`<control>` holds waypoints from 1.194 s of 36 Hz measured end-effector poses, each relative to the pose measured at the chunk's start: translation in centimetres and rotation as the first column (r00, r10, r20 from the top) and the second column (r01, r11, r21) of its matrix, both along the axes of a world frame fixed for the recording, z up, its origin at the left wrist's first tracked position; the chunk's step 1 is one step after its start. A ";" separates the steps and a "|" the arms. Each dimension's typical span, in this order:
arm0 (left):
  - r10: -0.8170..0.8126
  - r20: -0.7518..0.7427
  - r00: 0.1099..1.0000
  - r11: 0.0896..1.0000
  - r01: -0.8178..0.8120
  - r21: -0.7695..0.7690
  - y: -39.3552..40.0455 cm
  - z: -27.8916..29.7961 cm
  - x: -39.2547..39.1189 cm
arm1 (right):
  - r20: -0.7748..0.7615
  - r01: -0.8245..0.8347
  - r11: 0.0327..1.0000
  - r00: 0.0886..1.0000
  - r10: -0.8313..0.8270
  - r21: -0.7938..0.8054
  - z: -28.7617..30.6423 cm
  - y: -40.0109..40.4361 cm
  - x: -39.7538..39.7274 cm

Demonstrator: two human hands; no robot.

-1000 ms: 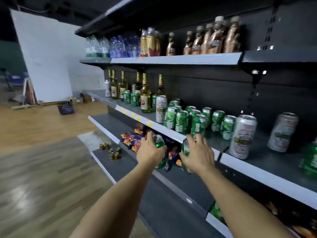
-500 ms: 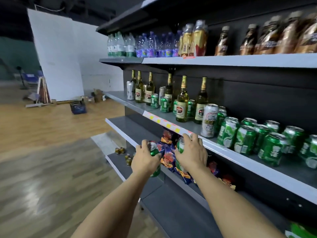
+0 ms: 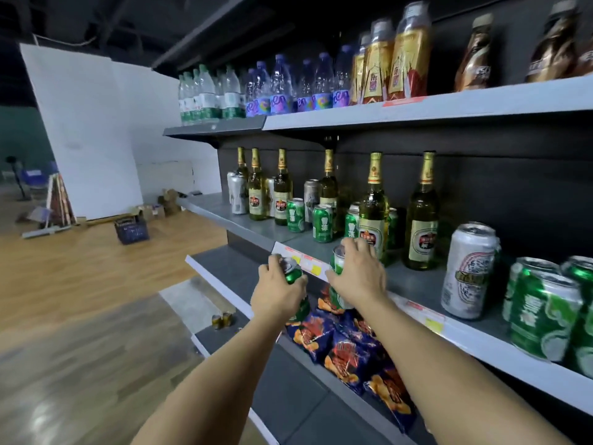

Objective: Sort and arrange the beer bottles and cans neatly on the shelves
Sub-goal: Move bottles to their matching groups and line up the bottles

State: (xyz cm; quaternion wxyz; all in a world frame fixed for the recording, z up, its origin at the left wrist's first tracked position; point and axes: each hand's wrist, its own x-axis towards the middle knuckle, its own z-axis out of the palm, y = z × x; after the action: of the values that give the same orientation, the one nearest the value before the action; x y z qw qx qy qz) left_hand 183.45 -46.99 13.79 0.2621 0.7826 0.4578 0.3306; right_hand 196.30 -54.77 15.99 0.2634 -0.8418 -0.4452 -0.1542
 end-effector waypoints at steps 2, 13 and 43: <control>0.009 0.007 1.000 1.000 -0.009 0.016 2.6 0.7 1.3 | -0.008 0.017 1.000 1.000 -0.017 0.022 0.7 2.2 1.1; -0.042 0.042 0.998 0.999 0.041 0.023 15.0 2.9 8.6 | -0.021 0.102 0.995 0.995 -0.102 0.013 1.9 12.6 5.7; -0.462 -0.130 0.877 0.870 0.477 0.124 27.3 1.5 18.2 | 0.166 0.439 0.897 0.889 -0.427 -0.045 -1.5 20.7 8.0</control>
State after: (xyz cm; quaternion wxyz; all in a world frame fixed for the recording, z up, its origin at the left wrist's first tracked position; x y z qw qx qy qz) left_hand 201.64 -19.71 15.30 0.2519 0.9030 0.2392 0.2527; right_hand 204.33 -34.02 14.49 0.1531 -0.9156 -0.2711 -0.2545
